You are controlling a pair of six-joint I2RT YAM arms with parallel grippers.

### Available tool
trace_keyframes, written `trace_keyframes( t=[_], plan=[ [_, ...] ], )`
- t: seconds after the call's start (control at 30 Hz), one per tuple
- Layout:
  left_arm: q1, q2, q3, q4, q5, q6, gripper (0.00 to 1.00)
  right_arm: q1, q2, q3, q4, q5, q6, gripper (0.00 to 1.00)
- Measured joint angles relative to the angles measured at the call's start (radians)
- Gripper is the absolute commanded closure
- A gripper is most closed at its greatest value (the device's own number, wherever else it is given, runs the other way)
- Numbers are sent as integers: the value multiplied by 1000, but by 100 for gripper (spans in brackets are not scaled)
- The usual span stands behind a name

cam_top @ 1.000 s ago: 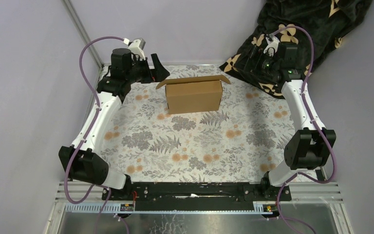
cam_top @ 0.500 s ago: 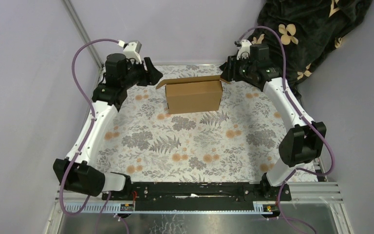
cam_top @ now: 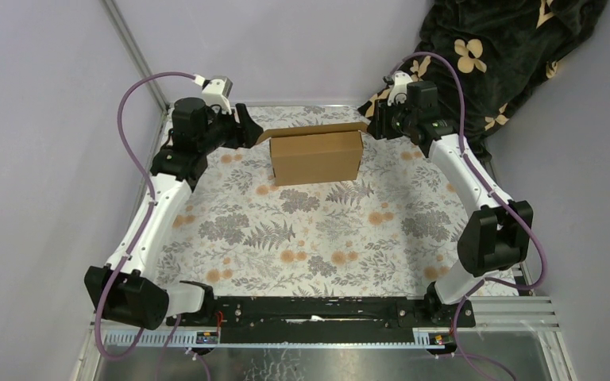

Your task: Fold the paper box

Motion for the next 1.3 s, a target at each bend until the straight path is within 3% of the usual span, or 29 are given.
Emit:
trace_keyframes(
  t=[0.73, 1.3],
  plan=[
    [0, 42, -2, -7, -10, 56, 32, 3, -3, 2, 16, -56, -39, 59],
    [0, 166, 10, -8, 16, 123, 49, 10, 22, 34, 5, -58, -41, 60]
  ],
)
